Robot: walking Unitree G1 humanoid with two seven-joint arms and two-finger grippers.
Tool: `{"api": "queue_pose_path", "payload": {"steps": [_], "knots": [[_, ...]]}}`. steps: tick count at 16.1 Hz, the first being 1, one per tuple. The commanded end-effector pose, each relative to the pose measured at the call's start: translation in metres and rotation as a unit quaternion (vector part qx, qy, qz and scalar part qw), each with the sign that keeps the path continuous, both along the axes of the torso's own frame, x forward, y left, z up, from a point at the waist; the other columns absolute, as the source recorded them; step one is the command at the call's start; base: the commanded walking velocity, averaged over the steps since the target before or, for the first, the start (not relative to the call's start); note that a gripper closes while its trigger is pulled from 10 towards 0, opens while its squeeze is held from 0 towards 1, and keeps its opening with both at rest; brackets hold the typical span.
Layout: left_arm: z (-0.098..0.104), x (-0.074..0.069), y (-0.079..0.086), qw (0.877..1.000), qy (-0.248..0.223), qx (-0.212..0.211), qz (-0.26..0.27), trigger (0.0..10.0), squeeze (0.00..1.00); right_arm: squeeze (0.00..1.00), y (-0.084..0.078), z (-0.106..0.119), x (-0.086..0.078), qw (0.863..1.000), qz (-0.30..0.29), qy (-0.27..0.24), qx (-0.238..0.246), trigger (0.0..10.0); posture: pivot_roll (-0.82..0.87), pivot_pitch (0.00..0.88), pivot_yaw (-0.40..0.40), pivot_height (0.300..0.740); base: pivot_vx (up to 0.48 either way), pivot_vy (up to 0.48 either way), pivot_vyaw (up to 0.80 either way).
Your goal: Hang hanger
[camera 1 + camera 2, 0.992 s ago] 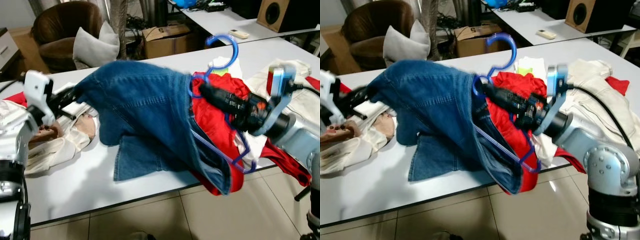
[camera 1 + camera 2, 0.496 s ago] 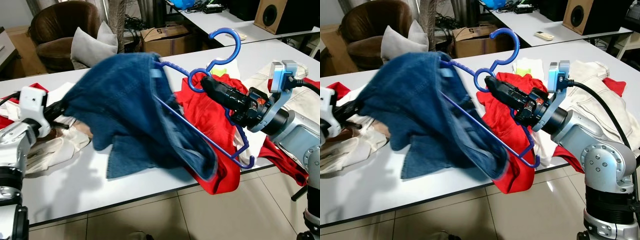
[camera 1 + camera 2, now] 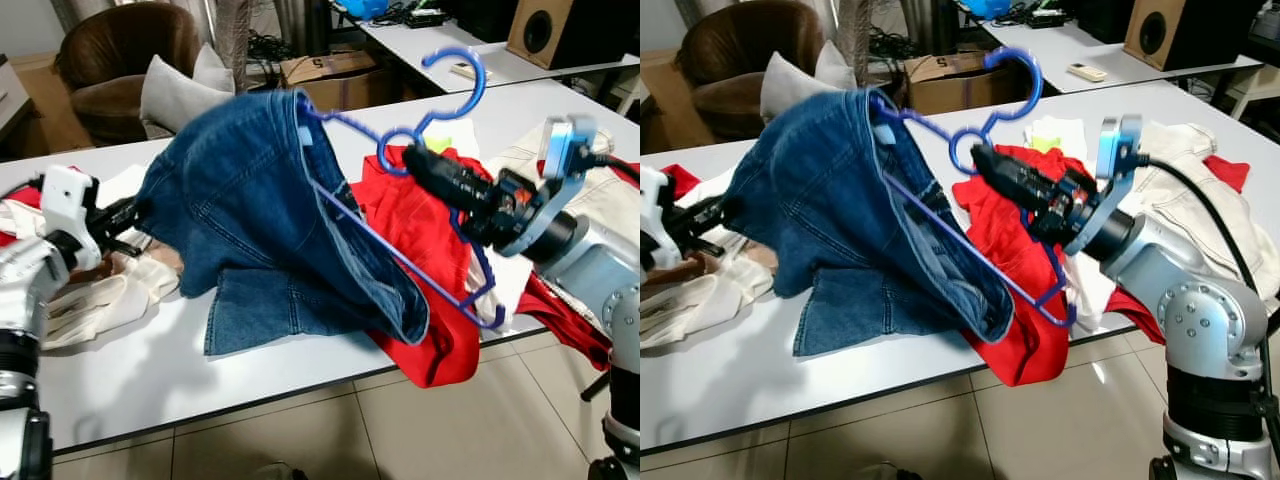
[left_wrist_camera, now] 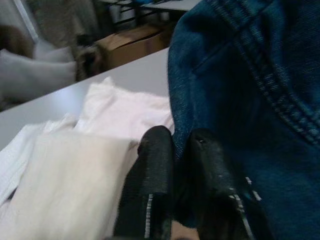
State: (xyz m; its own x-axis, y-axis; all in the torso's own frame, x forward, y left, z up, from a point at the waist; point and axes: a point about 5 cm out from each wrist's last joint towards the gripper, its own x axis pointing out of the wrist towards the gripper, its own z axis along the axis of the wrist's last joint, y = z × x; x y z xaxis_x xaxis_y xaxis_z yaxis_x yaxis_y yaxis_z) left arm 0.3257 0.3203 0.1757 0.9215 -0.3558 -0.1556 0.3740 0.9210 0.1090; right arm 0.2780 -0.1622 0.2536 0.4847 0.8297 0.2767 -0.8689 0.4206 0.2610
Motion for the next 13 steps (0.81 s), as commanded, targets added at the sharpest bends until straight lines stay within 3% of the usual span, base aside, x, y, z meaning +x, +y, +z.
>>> {"api": "queue_pose_path", "payload": {"steps": [1, 2, 4, 5, 7, 8, 9, 10, 11, 13], "knots": [[0.02, 0.0, 0.008, 1.0, -0.026, -0.004, -0.007, 10.0, 1.0, 0.0, 0.003, 0.005, 0.002, 1.0, 0.008, -0.016, 0.002, 10.0, -0.1, 0.0, 0.11, 0.719, 0.0, 0.0, 0.0], [0.049, -0.005, 0.021, 0.997, -0.063, -0.038, -0.032, 10.0, 1.0, 0.0, 0.004, 0.005, 0.004, 1.0, 0.01, -0.017, 0.0, 10.0, -0.1, 0.0, 0.108, 0.719, 0.0, 0.0, 0.0], [0.07, -0.005, 0.024, 0.992, -0.09, -0.066, -0.055, 10.0, 1.0, 0.0, 0.003, 0.005, 0.004, 1.0, 0.013, -0.017, -0.003, 10.0, -0.09, 0.0, 0.101, 0.719, 0.0, 0.0, 0.0], [0.093, -0.003, 0.02, 0.986, -0.113, -0.084, -0.09, 10.0, 1.0, 0.0, 0.003, 0.004, 0.005, 1.0, 0.018, -0.018, -0.007, 10.0, -0.08, 0.0, 0.094, 0.719, 0.0, 0.0, 0.0], [0.133, 0.009, -0.014, 0.967, -0.118, -0.07, -0.216, 10.0, 1.0, 0.0, 0.003, 0.001, 0.006, 0.999, 0.038, -0.021, -0.023, 10.0, -0.07, 0.0, 0.088, 0.719, 0.0, 0.0, 0.0], [0.137, 0.015, -0.036, 0.955, -0.097, -0.033, -0.278, 10.0, 1.0, 0.0, 0.004, 0.0, 0.006, 0.998, 0.049, -0.024, -0.026, 10.0, -0.07, 0.0, 0.089, 0.719, 0.0, 0.0, 0.0], [0.137, 0.017, -0.043, 0.95, -0.09, -0.021, -0.298, 10.0, 1.0, 0.0, 0.004, 0.0, 0.006, 0.998, 0.053, -0.025, -0.027, 10.0, -0.07, 0.0, 0.089, 0.719, 0.0, 0.0, 0.0], [0.14, 0.024, -0.064, 0.935, -0.081, -0.009, -0.345, 10.0, 1.0, 0.0, 0.004, 0.0, 0.003, 0.996, 0.073, -0.032, -0.032, 10.0, -0.07, 0.0, 0.09, 0.719, 0.0, 0.0, 0.0], [0.142, 0.025, -0.068, 0.932, -0.079, -0.01, -0.355, 10.0, 1.0, 0.0, 0.004, 0.0, 0.002, 0.996, 0.079, -0.034, -0.033, 10.0, -0.07, 0.0, 0.09, 0.719, 0.0, 0.0, 0.0], [0.143, 0.028, -0.082, 0.908, -0.038, -0.011, -0.416, 10.0, 0.97, 0.0, 0.004, 0.002, -0.004, 0.992, 0.113, -0.045, -0.043, 10.0, -0.08, 0.0, 0.105, 0.719, 0.0, 0.0, 0.0]]}}
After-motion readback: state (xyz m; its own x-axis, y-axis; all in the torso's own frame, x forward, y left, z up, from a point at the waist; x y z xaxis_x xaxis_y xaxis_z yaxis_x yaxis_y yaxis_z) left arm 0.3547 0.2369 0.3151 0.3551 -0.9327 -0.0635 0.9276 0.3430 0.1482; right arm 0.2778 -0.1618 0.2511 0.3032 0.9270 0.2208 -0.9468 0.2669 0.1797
